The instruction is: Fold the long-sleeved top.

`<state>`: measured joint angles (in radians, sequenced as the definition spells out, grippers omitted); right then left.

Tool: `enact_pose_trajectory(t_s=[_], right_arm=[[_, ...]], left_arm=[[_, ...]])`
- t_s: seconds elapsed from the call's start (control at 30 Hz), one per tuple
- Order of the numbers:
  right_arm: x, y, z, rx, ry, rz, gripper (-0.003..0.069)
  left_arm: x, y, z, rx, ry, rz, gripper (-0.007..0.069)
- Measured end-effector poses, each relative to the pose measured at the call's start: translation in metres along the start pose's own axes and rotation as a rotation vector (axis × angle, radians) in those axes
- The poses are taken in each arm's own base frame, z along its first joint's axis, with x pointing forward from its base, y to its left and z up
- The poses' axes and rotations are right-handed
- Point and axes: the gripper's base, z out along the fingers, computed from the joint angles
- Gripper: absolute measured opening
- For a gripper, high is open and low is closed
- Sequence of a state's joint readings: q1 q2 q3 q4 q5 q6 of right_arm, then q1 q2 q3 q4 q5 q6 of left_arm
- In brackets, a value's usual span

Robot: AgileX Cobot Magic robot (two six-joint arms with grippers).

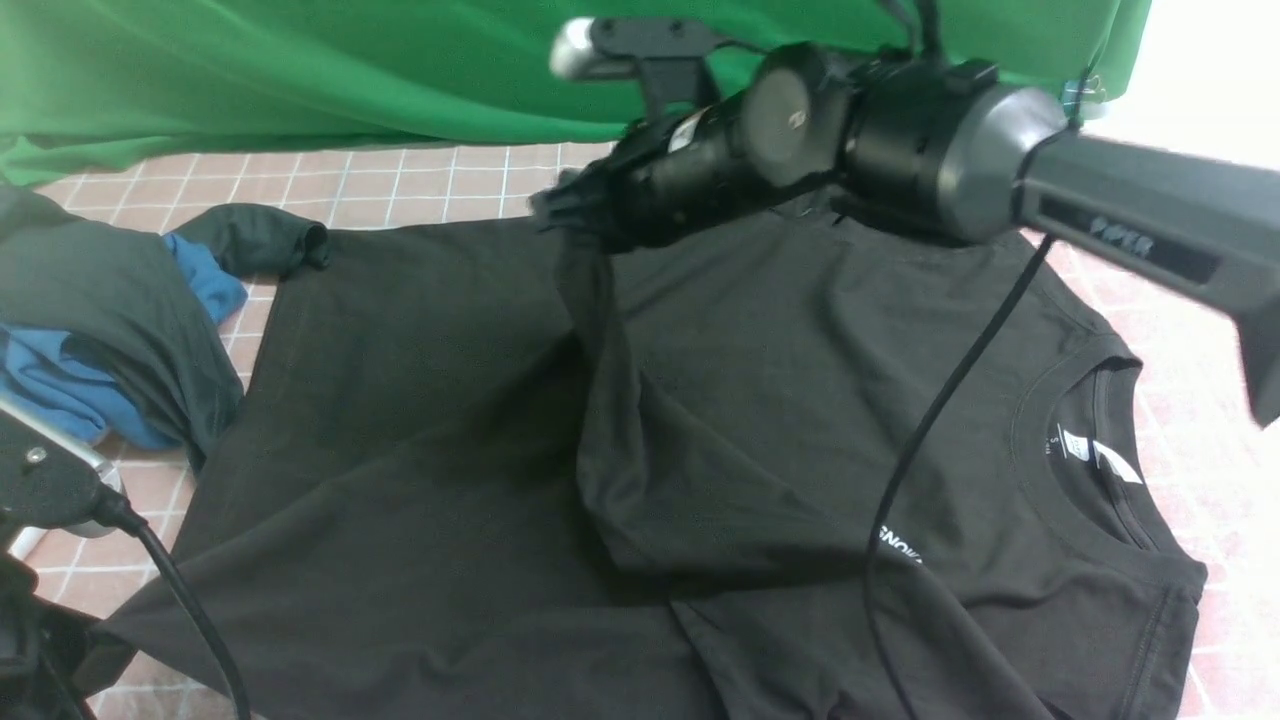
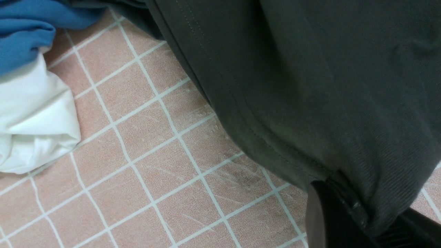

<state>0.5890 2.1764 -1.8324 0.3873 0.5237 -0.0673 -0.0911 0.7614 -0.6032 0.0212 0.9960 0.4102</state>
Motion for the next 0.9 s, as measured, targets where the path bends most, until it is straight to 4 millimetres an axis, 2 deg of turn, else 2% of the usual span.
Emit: enact_pose_trajectory(t_s=[0.2, 0.27, 0.4, 0.43, 0.47, 0.5, 0.53, 0.6, 0.73, 0.8, 0.83, 0.9], right_arm=[[0.009, 0.041, 0.007, -0.054, -0.033, -0.056, 0.0083], [0.010, 0.047, 0.008, -0.063, -0.045, -0.063, 0.0098], [0.014, 0.068, 0.010, -0.094, -0.075, -0.062, 0.0274], [0.015, 0.070, 0.010, -0.097, -0.075, -0.065, 0.0284], [0.018, 0.078, 0.010, -0.109, -0.075, -0.076, 0.0386], [0.018, 0.079, 0.010, -0.111, -0.074, -0.077, 0.0396], [0.021, 0.086, 0.011, -0.121, -0.071, -0.084, 0.0461], [0.024, 0.092, 0.008, -0.132, -0.049, -0.094, 0.0518], [0.023, 0.092, -0.008, -0.125, 0.028, -0.161, 0.0516], [0.023, 0.085, -0.034, -0.066, 0.157, -0.272, 0.0442], [0.023, 0.085, -0.036, -0.066, 0.169, -0.273, 0.0442], [0.030, 0.073, -0.065, 0.045, 0.330, -0.353, 0.0332]], left_arm=[[0.000, 0.000, 0.000, -0.001, 0.000, 0.000, 0.0050], [0.000, 0.000, 0.000, -0.001, -0.001, 0.000, 0.0050], [0.000, 0.000, 0.000, -0.001, -0.001, 0.001, 0.0050], [0.000, 0.000, 0.000, -0.001, -0.001, 0.001, 0.0050], [0.000, 0.000, 0.000, -0.001, -0.001, 0.001, 0.0050], [0.000, 0.000, 0.000, -0.001, 0.000, 0.002, 0.0050], [0.000, 0.000, 0.000, -0.002, 0.000, 0.002, 0.0050], [0.000, 0.000, 0.000, -0.002, 0.000, 0.001, 0.0050], [0.000, 0.000, 0.000, -0.003, 0.000, 0.002, 0.0050], [0.000, 0.000, 0.000, -0.003, 0.000, 0.002, 0.0050], [0.000, 0.000, 0.000, -0.003, 0.000, 0.002, 0.0050], [0.000, 0.001, 0.000, -0.006, -0.001, 0.003, 0.0050]])
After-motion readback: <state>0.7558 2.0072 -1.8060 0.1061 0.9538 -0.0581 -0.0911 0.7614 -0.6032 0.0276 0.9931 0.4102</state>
